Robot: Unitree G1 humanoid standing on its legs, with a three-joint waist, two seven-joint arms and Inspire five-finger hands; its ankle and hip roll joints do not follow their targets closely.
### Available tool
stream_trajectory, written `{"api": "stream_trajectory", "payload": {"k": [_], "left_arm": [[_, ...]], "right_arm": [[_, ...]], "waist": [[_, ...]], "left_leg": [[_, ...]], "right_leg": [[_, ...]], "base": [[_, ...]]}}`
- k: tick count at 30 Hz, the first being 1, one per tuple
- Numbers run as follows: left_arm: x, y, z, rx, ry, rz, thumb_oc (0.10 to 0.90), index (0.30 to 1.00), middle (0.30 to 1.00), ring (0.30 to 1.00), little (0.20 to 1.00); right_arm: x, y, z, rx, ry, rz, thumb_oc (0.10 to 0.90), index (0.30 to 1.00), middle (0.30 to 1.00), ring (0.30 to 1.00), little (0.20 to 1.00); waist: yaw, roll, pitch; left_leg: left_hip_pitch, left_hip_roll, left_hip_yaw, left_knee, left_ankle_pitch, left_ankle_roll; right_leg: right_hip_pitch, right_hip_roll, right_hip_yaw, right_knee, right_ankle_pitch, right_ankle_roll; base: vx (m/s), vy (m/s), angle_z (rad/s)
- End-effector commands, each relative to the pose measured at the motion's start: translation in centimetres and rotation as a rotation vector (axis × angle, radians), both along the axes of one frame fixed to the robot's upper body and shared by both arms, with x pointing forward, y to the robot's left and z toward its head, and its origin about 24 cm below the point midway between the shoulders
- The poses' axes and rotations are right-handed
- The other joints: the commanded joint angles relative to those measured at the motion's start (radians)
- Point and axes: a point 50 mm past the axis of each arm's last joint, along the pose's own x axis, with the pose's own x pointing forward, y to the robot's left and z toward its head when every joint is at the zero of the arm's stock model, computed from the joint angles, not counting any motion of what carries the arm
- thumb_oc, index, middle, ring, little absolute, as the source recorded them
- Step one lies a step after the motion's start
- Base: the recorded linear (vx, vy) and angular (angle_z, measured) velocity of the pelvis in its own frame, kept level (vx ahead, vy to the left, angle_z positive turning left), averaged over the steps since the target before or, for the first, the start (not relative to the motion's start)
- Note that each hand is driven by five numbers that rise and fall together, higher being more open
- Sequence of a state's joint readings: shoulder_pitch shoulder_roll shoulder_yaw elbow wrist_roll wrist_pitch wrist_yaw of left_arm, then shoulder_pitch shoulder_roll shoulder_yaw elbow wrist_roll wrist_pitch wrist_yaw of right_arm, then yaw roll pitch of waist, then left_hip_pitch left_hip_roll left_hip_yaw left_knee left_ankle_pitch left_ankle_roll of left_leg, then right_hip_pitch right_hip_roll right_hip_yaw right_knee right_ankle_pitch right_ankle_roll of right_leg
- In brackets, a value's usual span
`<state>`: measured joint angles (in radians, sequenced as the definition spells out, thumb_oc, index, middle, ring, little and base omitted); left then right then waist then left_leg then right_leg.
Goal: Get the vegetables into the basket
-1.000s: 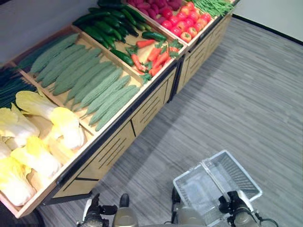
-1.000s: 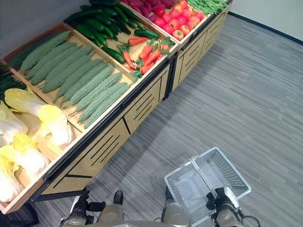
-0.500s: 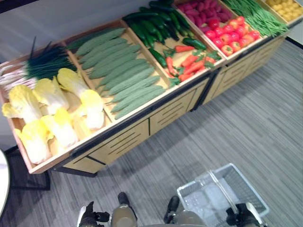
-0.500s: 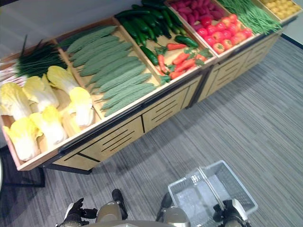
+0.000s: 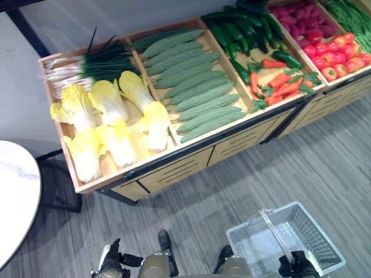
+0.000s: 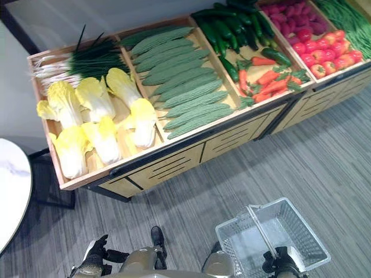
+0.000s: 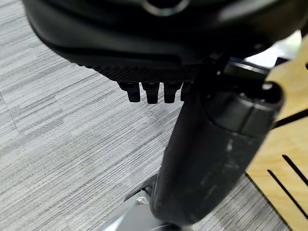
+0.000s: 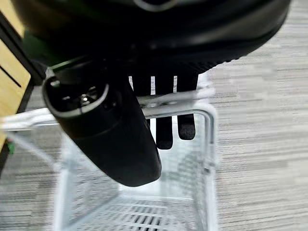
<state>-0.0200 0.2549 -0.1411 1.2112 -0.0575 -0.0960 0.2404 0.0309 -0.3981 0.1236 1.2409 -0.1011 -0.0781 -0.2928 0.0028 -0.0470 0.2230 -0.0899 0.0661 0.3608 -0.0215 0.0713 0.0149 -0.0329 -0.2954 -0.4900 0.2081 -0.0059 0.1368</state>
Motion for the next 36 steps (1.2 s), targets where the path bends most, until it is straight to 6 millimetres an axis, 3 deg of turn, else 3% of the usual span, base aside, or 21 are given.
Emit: {"api": "stream_trajectory", "payload": {"k": [1, 2, 4, 7, 10, 14, 17, 20, 22, 23, 26, 28, 30, 32, 34, 36], "left_arm": [[1.2, 1.2, 0.9, 0.048, -0.063, -0.002, 0.9, 1.0, 1.0, 1.0, 1.0], [1.8, 1.3, 1.1, 0.048, -0.087, -0.007, 0.9, 1.0, 1.0, 1.0, 1.0], [2.3, 1.5, 1.4, 0.058, -0.112, 0.008, 0.9, 1.0, 1.0, 1.0, 1.0], [3.2, 2.1, 1.9, 0.077, -0.148, 0.029, 0.9, 1.0, 1.0, 1.0, 1.0], [3.1, 2.9, 2.2, 0.11, -0.155, 0.065, 0.9, 1.0, 1.0, 1.0, 1.0], [2.5, 3.5, 2.2, 0.13, -0.147, 0.129, 0.9, 1.0, 1.0, 1.0, 1.0], [2.4, 3.7, 2.2, 0.124, -0.195, 0.304, 0.9, 1.0, 1.0, 1.0, 1.0], [2.2, 3.8, 2.4, 0.1, -0.265, 0.492, 0.9, 1.0, 1.0, 1.0, 1.0], [2.2, 4.4, 2.8, 0.081, -0.352, 0.715, 0.9, 1.0, 1.0, 1.0, 1.0], [2.2, 4.4, 2.8, 0.081, -0.352, 0.716, 0.9, 1.0, 1.0, 1.0, 1.0], [1.3, 6.8, 3.8, 0.065, -0.49, 1.124, 0.9, 1.0, 1.0, 1.0, 1.0], [0.9, 7.1, 3.7, 0.061, -0.481, 1.162, 0.9, 1.0, 1.0, 1.0, 1.0], [-1.2, 9.1, 4.1, 0.097, -0.498, 1.365, 0.9, 1.0, 1.0, 1.0, 1.0], [-1.6, 10.1, 4.6, 0.127, -0.509, 1.397, 0.9, 1.0, 1.0, 1.0, 1.0], [-2.7, 13.4, 6.6, 0.256, -0.54, 1.43, 0.9, 1.0, 1.0, 1.0, 1.0], [-2.7, 14.2, 7.2, 0.286, -0.554, 1.418, 0.9, 1.0, 1.0, 1.0, 1.0]], "right_arm": [[2.7, -1.8, 1.7, -0.072, -0.106, -0.01, 0.4, 0.3, 0.3, 0.3, 0.3], [2.8, -1.5, 1.6, -0.066, -0.11, -0.01, 0.4, 0.3, 0.3, 0.3, 0.3], [2.7, -1.2, 1.4, -0.055, -0.113, -0.02, 0.4, 0.3, 0.3, 0.3, 0.3], [2.4, -0.8, 1.1, -0.04, -0.107, -0.032, 0.4, 0.3, 0.3, 0.3, 0.3], [2.0, -0.4, 0.8, -0.031, -0.104, -0.043, 0.4, 0.3, 0.3, 0.3, 0.3], [1.4, -0.3, 0.6, -0.028, -0.094, -0.061, 0.4, 0.3, 0.3, 0.3, 0.3], [0.4, -0.4, 0.3, -0.039, -0.07, -0.089, 0.4, 0.3, 0.3, 0.3, 0.3], [-0.3, -0.1, 0.0, -0.045, -0.037, -0.073, 0.4, 0.3, 0.3, 0.3, 0.3], [-0.4, -0.1, 0.0, -0.057, -0.021, -0.065, 0.4, 0.3, 0.3, 0.3, 0.3], [-0.4, -0.1, 0.0, -0.057, -0.021, -0.064, 0.4, 0.3, 0.3, 0.3, 0.3], [-0.4, -0.1, 0.0, -0.071, -0.012, -0.041, 0.4, 0.3, 0.3, 0.3, 0.3], [-0.3, -0.1, 0.0, -0.072, -0.01, -0.036, 0.4, 0.3, 0.3, 0.3, 0.3], [-0.4, -0.2, 0.0, -0.07, 0.003, -0.023, 0.4, 0.3, 0.3, 0.3, 0.3], [-0.3, -0.3, 0.1, -0.07, 0.005, -0.013, 0.4, 0.3, 0.3, 0.3, 0.3], [-0.5, -0.6, 0.2, -0.076, 0.021, 0.005, 0.4, 0.3, 0.3, 0.3, 0.3], [-0.4, -0.5, 0.1, -0.07, 0.018, 0.011, 0.4, 0.3, 0.3, 0.3, 0.3]], "waist": [[0.007, -0.02, 0.026], [-0.002, -0.015, 0.037], [-0.01, -0.009, 0.037], [-0.018, -0.016, 0.034], [-0.01, -0.032, 0.027], [-0.005, -0.032, 0.015], [-0.01, -0.026, -0.004], [-0.014, -0.023, -0.021], [-0.014, -0.019, -0.031], [-0.015, -0.019, -0.03], [-0.026, -0.019, -0.048], [-0.03, -0.019, -0.052], [-0.036, -0.017, -0.07], [-0.039, -0.017, -0.073], [-0.037, -0.013, -0.082], [-0.038, -0.015, -0.083]], "left_leg": [[0.032, 0.069, -0.028, 0.048, -0.032, -0.087], [0.036, 0.055, -0.062, 0.031, -0.03, -0.082], [0.046, 0.051, -0.104, 0.0, -0.018, -0.094], [0.042, 0.057, -0.154, -0.007, -0.011, -0.105], [0.044, 0.074, -0.166, -0.014, 0.003, -0.123], [0.046, 0.108, -0.18, -0.042, 0.038, -0.15], [0.056, 0.136, -0.186, -0.057, 0.061, -0.174], [0.075, 0.15, -0.17, -0.061, 0.063, -0.181], [0.087, 0.155, -0.163, -0.066, 0.063, -0.185], [0.088, 0.155, -0.163, -0.066, 0.063, -0.185], [0.102, 0.158, -0.153, -0.066, 0.051, -0.191], [0.107, 0.158, -0.15, -0.066, 0.046, -0.192], [0.12, 0.154, -0.142, -0.066, 0.035, -0.193], [0.122, 0.151, -0.139, -0.066, 0.031, -0.193], [0.129, 0.14, -0.136, -0.066, 0.023, -0.192], [0.13, 0.138, -0.135, -0.066, 0.021, -0.191]], "right_leg": [[-0.035, -0.027, 0.123, -0.041, 0.133, 0.099], [-0.076, 0.005, 0.222, -0.015, 0.135, 0.1], [-0.086, 0.026, 0.302, -0.12, 0.123, 0.093], [-0.098, 0.032, 0.391, -0.165, 0.127, 0.098], [-0.069, 0.044, 0.352, -0.204, 0.124, 0.093], [-0.037, 0.079, 0.313, -0.241, 0.115, 0.079], [0.011, 0.105, 0.272, -0.287, 0.111, 0.068], [0.028, 0.115, 0.267, -0.295, 0.098, 0.065], [0.035, 0.116, 0.265, -0.295, 0.093, 0.063], [0.036, 0.116, 0.265, -0.295, 0.093, 0.063], [0.047, 0.113, 0.266, -0.295, 0.091, 0.065], [0.049, 0.11, 0.266, -0.295, 0.092, 0.067], [0.057, 0.103, 0.268, -0.295, 0.097, 0.071], [0.058, 0.101, 0.271, -0.295, 0.097, 0.072], [0.061, 0.093, 0.274, -0.295, 0.103, 0.077], [0.061, 0.09, 0.274, -0.295, 0.104, 0.079]], "base": [[0.04, 0.161, 0.07], [0.06, 0.097, 0.49], [0.12, -0.031, 0.72], [0.09, -0.138, 0.47], [0.06, -0.219, 0.75], [0.04, -0.216, 0.19], [0.05, -0.155, 0.07], [0.05, -0.066, 0.16], [0.02, -0.023, -0.06], [0.01, 0.004, -0.08], [0.02, 0.022, -0.05], [0.02, 0.03, -0.07], [0.05, 0.065, -0.08], [0.03, 0.064, -0.1], [0.02, 0.079, -0.08], [0.01, 0.037, -0.03]]}}
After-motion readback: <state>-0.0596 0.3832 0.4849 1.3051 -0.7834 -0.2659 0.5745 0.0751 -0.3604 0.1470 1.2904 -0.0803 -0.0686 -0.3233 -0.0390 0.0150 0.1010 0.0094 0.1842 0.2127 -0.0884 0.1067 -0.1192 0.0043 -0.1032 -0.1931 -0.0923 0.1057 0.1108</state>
